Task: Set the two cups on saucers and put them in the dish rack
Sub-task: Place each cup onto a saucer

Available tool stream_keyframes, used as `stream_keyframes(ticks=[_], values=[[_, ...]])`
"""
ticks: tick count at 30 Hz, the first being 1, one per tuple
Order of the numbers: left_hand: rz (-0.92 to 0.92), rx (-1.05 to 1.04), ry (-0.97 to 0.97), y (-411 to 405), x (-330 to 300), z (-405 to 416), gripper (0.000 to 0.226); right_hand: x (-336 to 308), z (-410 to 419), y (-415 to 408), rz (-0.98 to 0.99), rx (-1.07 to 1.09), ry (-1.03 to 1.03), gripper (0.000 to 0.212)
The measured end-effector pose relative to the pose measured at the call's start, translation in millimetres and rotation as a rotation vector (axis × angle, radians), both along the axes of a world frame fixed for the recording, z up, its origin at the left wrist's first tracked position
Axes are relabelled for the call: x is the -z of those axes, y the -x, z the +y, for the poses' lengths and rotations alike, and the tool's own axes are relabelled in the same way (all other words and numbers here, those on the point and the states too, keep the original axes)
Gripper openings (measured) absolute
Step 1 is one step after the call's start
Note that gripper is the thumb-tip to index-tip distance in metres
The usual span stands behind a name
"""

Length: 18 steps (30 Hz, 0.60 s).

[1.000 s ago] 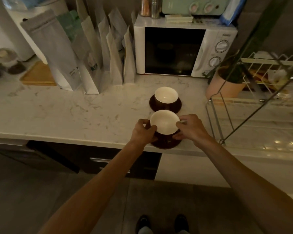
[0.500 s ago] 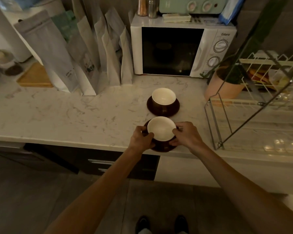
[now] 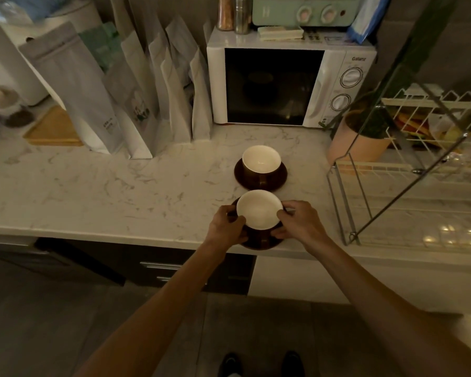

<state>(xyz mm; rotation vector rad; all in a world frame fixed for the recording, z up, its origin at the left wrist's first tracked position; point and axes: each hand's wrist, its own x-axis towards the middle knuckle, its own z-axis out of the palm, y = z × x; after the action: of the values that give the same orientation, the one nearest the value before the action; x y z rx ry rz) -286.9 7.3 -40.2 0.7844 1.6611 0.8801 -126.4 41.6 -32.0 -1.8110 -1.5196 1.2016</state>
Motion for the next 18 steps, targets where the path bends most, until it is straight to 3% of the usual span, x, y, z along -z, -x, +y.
stream_keyframes(ticks=[4, 7, 11, 14, 18], values=[[0.070, 0.028, -0.026, 7.8, 3.9, -0.6, 0.048, 1.2, 1.4, -8.2, -0.042, -0.016, -0.032, 0.035], [0.174, -0.009, -0.048, 17.2, 7.6, 0.8, 0.056, 4.2, 7.9, -16.5, -0.168, 0.038, -0.040, 0.057], [0.003, -0.062, 0.037, 23.7, 6.5, 4.9, 0.068, 6.3, 12.8, -20.5, -0.003, 0.061, 0.169, 0.075], [-0.114, -0.024, 0.091, 23.2, 7.3, 6.3, 0.071, 6.6, 13.0, -20.8, 0.153, 0.099, 0.261, 0.071], [-0.130, -0.014, 0.097, 22.9, 12.6, 8.9, 0.070, 10.5, 12.0, -20.3, 0.248, 0.033, 0.252, 0.052]])
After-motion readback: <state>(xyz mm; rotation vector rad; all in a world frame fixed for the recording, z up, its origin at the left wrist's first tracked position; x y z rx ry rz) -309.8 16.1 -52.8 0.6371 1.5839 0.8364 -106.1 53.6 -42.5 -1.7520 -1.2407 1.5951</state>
